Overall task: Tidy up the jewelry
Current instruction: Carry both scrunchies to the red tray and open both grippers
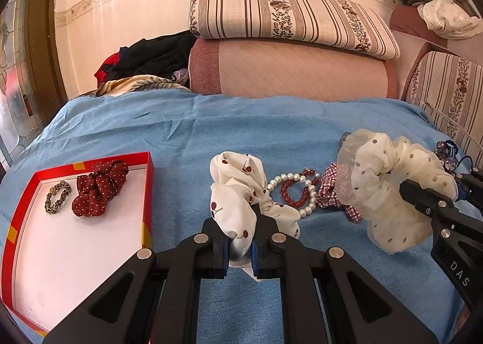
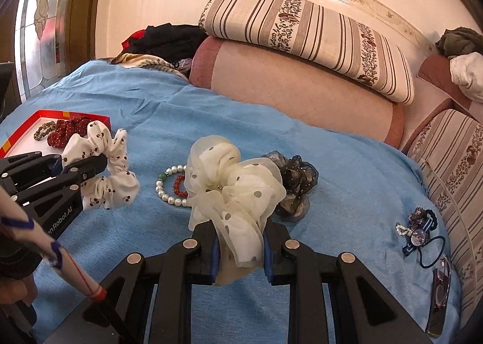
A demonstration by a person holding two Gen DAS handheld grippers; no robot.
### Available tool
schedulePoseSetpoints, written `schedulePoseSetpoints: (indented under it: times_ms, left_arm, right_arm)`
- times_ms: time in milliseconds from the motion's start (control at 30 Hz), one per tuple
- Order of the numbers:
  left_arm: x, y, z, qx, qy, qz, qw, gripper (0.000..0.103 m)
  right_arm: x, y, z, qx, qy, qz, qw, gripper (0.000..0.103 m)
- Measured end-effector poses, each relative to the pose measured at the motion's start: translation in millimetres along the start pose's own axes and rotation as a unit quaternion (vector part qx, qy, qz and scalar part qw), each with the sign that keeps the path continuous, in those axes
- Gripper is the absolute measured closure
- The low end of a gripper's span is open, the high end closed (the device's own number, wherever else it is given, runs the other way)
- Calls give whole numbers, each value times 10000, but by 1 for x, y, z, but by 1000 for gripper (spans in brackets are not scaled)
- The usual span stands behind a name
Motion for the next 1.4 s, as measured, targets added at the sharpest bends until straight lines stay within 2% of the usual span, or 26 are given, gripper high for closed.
schedulePoseSetpoints:
  times_ms: [367,800,1100,1400]
  left_arm:
    - [-8,-6,-14,129,-4,-84,9999,93]
    - [-45,-20,-33,303,-151,-415,9986,93]
    - [-100,-30,-44,414,-402,-816,9950,93]
    - [-168,-28,-55,384,-764,-1235,9887,93]
  right_arm:
    - [-6,-11,-15,202,26,7,9998,79]
    - [-17,-29,-38,621,-273,492,9965,79]
    - [-78,-50,-38,596,-850,674,9923,79]
    - [-134,-69,-17,278,-1554,862,9837,79]
Point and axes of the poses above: each gripper's, at about its wrist camera, not at the fingertips, and z roughly the way its jaws point, x to its right, y to its underside, the point moved 4 cm from there along z, roughly the way its jaws point, and after that the axes turned 13 degrees about x, right-handed, at the moved point
